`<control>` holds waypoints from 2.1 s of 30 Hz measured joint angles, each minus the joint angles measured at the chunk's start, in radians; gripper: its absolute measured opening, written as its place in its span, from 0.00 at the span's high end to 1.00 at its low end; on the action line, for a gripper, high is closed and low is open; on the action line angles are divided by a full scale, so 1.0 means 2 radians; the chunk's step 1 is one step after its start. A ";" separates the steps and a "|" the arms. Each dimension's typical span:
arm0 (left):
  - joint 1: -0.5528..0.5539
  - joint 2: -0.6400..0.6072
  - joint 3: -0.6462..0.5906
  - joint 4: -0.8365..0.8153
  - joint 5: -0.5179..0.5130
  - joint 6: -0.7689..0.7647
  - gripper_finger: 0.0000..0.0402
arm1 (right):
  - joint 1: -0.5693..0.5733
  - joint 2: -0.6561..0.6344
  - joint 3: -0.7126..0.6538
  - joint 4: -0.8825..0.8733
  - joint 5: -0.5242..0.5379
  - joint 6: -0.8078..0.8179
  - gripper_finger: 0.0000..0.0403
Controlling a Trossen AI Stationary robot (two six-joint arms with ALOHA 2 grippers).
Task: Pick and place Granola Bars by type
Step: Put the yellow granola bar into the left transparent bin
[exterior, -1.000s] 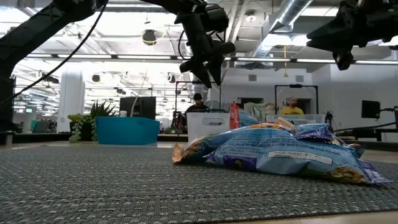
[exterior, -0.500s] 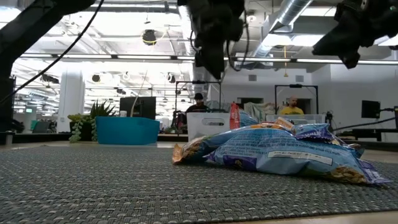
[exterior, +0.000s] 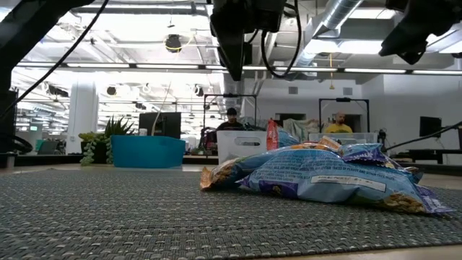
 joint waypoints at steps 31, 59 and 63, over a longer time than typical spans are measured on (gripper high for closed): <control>-0.159 -0.220 -0.489 0.463 -0.144 -0.155 0.74 | 0.070 0.143 0.014 0.009 0.049 0.084 0.83; -0.175 -0.104 -0.497 0.619 -0.112 -0.162 0.69 | 0.070 0.242 0.092 0.009 0.037 0.012 0.83; -0.175 -0.095 -0.497 0.631 -0.107 -0.163 0.64 | 0.070 0.242 0.092 0.009 0.037 0.012 0.83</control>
